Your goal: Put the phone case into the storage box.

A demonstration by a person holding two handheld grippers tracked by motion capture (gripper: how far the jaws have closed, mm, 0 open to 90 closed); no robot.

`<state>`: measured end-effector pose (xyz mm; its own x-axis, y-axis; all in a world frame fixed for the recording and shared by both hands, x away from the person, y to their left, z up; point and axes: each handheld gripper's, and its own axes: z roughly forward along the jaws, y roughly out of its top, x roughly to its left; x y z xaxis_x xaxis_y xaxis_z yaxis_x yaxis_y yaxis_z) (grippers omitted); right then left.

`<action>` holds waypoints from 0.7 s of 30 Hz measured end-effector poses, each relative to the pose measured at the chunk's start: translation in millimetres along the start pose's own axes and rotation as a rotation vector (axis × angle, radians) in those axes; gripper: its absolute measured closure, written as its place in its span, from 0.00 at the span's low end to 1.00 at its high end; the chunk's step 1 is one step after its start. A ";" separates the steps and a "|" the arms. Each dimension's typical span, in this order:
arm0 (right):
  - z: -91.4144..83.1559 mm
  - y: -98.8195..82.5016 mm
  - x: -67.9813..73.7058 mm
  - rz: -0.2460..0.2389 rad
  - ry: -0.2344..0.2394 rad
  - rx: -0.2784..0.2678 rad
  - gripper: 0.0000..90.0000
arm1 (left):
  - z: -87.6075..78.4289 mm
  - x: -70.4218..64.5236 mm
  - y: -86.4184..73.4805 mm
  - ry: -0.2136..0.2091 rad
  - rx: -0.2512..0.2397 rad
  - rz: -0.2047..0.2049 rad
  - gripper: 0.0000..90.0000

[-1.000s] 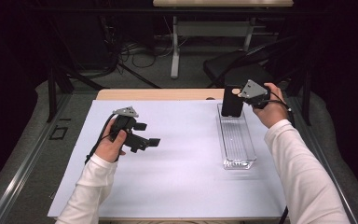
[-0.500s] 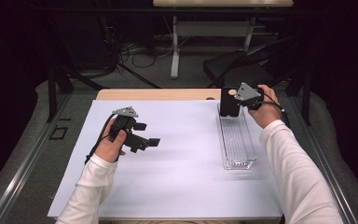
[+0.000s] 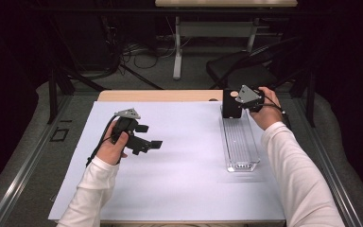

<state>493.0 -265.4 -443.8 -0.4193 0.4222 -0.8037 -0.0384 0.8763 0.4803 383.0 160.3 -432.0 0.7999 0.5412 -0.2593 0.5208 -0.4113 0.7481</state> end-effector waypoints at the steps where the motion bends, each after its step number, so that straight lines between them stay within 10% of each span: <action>1: 0.3 -0.2 -0.6 0.000 0.003 -0.002 0.91 | -0.2 0.1 0.0 0.001 0.002 0.000 0.08; 21: 6.2 -10.2 -3.1 -0.021 -0.010 0.034 0.89 | 1.4 0.1 -0.1 0.000 0.004 0.001 0.08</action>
<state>500.3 -274.2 -448.3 -0.4099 0.4058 -0.8169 -0.0165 0.8921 0.4514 383.4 159.3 -433.0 0.8007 0.5405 -0.2583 0.5209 -0.4153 0.7458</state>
